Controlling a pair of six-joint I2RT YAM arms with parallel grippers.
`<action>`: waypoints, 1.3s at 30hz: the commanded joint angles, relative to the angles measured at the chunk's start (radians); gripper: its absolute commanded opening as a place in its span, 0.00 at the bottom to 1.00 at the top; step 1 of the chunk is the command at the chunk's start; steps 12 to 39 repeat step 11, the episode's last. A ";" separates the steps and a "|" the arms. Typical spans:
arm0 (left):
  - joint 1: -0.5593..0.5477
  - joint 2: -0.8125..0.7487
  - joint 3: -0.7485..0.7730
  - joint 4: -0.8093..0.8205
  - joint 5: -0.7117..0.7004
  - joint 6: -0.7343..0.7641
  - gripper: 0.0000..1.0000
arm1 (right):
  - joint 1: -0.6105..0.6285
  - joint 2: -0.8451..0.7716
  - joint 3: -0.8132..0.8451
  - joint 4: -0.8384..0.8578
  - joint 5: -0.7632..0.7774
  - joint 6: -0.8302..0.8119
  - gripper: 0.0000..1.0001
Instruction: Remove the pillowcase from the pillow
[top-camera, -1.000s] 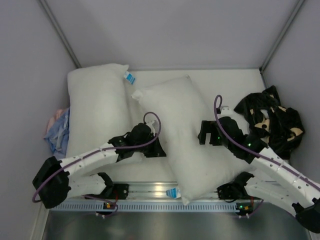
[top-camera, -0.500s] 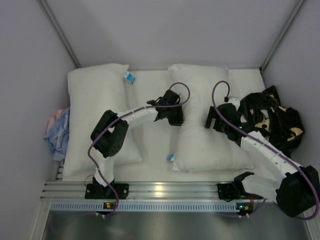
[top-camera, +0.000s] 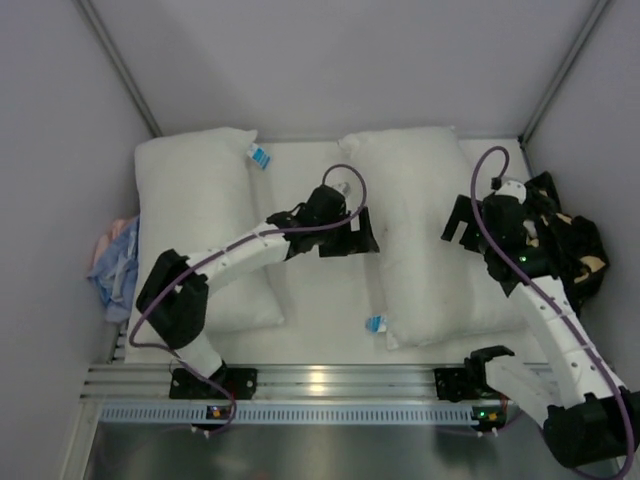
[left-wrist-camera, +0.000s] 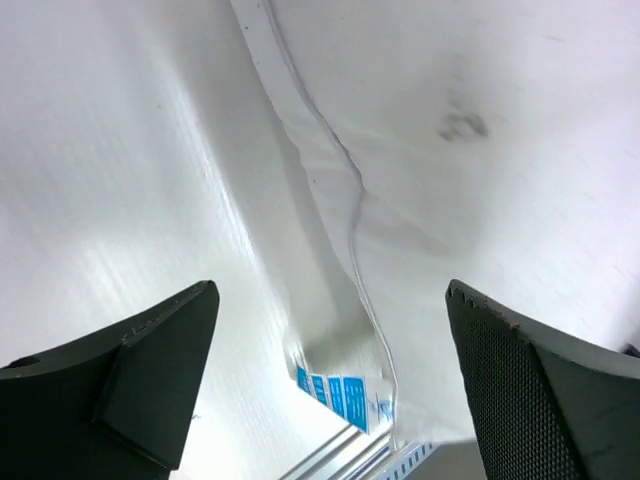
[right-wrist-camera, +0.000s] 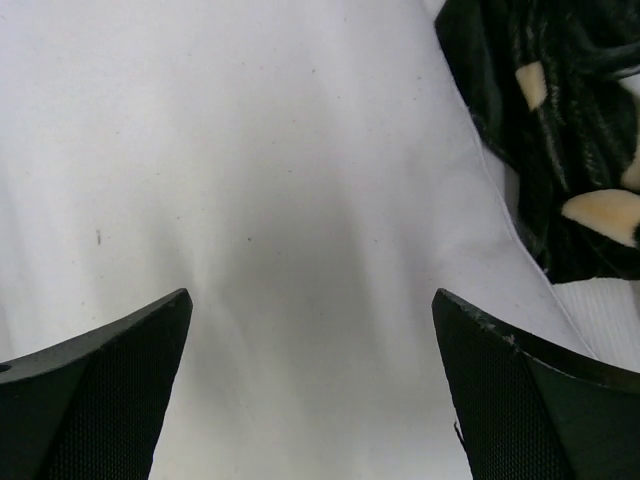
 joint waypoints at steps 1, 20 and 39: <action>0.006 -0.278 -0.085 -0.006 -0.120 0.024 0.99 | 0.017 -0.114 0.042 -0.085 0.065 -0.034 1.00; 0.006 -0.656 -0.317 -0.061 -0.260 -0.048 0.99 | 0.064 -0.267 -0.016 -0.110 -0.153 -0.066 1.00; 0.006 -0.656 -0.317 -0.061 -0.260 -0.048 0.99 | 0.064 -0.267 -0.016 -0.110 -0.153 -0.066 1.00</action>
